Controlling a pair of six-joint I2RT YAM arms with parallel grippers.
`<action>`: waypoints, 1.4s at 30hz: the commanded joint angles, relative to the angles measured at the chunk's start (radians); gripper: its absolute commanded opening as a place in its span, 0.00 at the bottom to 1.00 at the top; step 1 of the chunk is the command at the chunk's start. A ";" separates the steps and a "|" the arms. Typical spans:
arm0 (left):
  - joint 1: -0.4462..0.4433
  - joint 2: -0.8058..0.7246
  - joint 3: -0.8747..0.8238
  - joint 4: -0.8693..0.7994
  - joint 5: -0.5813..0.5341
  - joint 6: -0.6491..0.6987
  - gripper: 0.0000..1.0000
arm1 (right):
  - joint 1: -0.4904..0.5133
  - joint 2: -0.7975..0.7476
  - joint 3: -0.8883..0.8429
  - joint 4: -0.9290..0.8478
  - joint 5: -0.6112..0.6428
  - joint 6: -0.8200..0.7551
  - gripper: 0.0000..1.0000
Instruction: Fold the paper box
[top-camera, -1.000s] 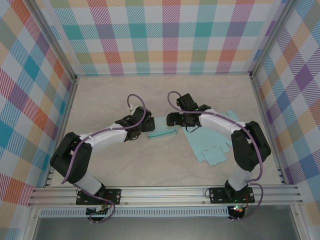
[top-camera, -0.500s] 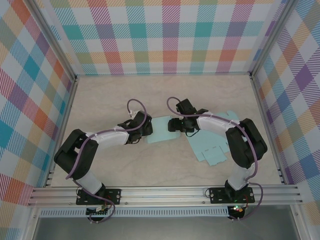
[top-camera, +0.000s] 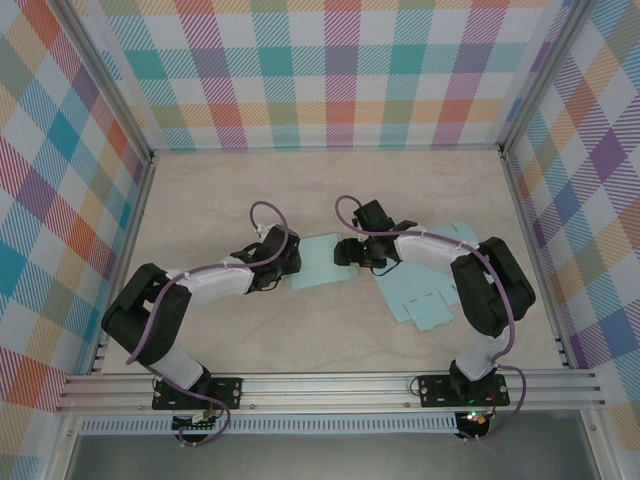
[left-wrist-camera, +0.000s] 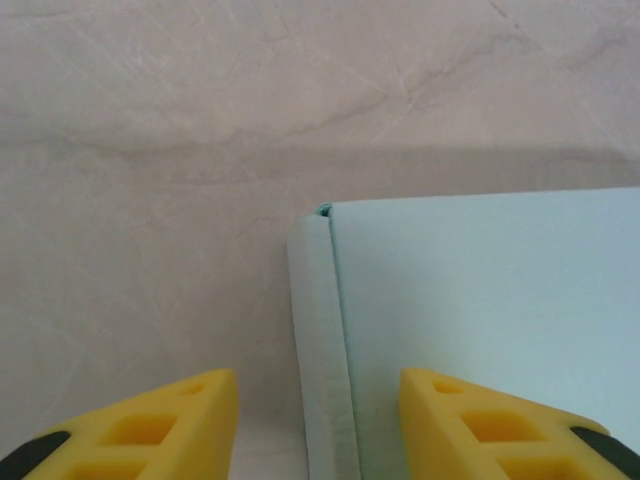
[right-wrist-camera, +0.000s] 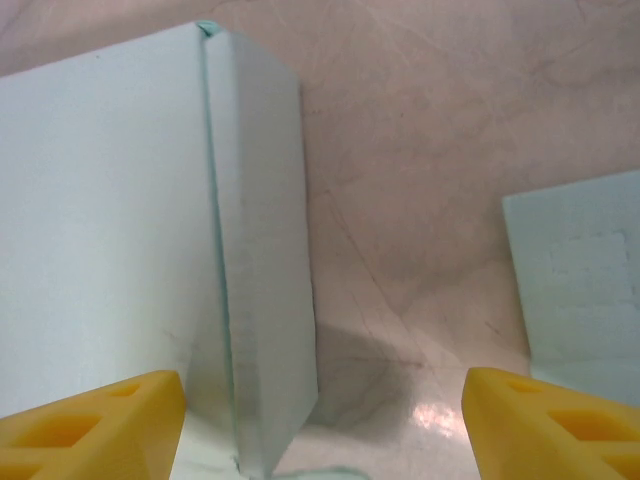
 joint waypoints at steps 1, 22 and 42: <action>0.009 -0.084 -0.017 -0.077 0.022 0.009 0.46 | -0.001 -0.093 -0.011 -0.023 -0.043 0.021 0.77; 0.095 -0.021 0.025 -0.026 0.162 0.083 0.34 | -0.016 -0.150 -0.057 0.052 -0.155 0.004 0.95; 0.168 0.205 0.276 -0.077 0.288 0.193 0.14 | 0.374 -0.111 -0.037 -0.040 0.544 -0.525 0.88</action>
